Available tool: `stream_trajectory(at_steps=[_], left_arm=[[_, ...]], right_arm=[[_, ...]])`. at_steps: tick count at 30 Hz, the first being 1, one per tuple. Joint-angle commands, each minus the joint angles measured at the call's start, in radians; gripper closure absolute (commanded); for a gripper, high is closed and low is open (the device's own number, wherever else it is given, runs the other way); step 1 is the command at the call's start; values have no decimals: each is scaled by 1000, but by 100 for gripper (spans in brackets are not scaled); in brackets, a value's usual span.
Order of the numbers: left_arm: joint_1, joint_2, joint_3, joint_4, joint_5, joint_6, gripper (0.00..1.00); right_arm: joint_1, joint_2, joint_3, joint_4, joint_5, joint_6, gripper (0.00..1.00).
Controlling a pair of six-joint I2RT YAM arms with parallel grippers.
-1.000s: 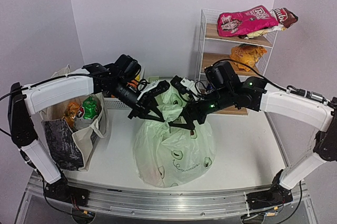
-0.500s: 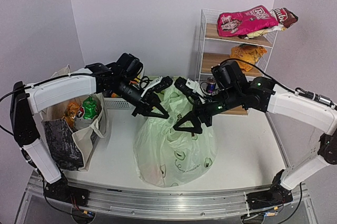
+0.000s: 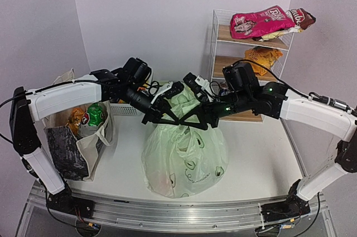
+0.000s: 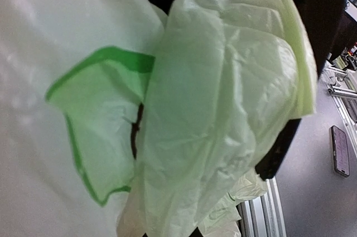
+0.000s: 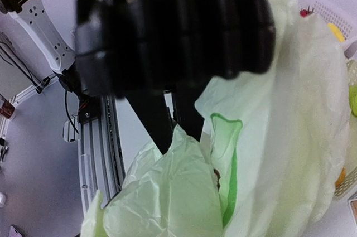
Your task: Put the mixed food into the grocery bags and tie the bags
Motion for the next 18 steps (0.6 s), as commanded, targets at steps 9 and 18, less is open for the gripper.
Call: stream_trajectory(at_steps=[9, 18], left_arm=[[-4, -54, 2, 20, 10, 34, 83], [128, -130, 39, 3, 107, 123, 1]], right_arm=[[-37, 15, 26, 46, -70, 55, 92], [-71, 8, -8, 52, -140, 6, 100]])
